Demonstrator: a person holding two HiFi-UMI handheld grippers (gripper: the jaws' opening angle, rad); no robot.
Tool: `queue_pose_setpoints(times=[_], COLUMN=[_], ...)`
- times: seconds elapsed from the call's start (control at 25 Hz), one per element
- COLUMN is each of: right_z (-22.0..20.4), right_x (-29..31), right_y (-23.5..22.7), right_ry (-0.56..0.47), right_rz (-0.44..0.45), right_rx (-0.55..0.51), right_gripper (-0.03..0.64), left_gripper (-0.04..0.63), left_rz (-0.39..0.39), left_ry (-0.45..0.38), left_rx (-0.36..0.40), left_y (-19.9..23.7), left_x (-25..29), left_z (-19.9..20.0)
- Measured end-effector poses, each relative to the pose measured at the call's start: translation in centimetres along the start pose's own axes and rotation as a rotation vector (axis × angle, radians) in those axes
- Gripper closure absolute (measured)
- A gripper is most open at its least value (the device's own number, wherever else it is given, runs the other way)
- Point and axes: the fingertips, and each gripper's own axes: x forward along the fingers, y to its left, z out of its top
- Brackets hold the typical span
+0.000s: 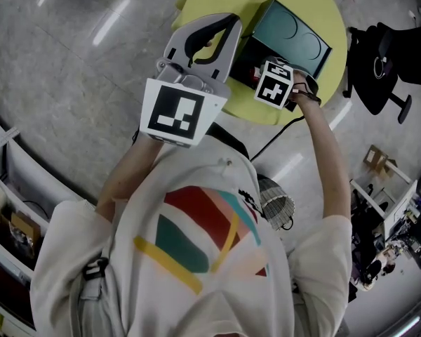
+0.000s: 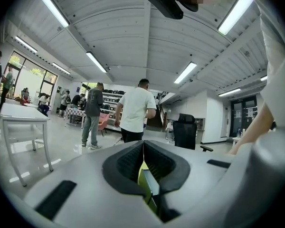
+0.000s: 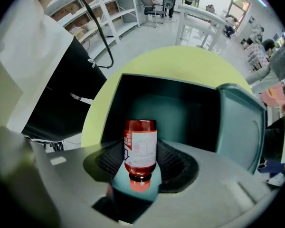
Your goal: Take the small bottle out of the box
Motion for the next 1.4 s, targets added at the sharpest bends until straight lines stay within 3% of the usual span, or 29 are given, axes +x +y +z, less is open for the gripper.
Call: queue_pose_setpoints(times=[0.32, 0.68, 0.92, 1.4], right_z=[-0.7, -0.4, 0.0, 0.6], right_x=[-1.3, -7.4, -14.5, -29.5], right_y=[-0.3, -2.0, -3.7, -3.1], right_ry=[-0.115, -0.373, -0.584, -0.973], right_rz=[-0.124, -0.293, -0.456, -0.891], right_rx=[0.182, 0.454, 0.619, 0.73], right_gripper=[0.411, 0.411, 0.411, 0.411], left_gripper=[0.58, 0.58, 0.58, 0.58], left_rz=[-0.031, -0.068, -0.113, -0.219], left_ry=[-0.018, -0.061, -0.079, -0.178], left_rx=[0.016, 0.044, 0.069, 0.177], left_y=[-1.2, -2.6, -3.9, -7.7], left_x=[-0.1, 1.0, 1.7, 2.1], left_z=[0.9, 2.4, 3.9, 7.7])
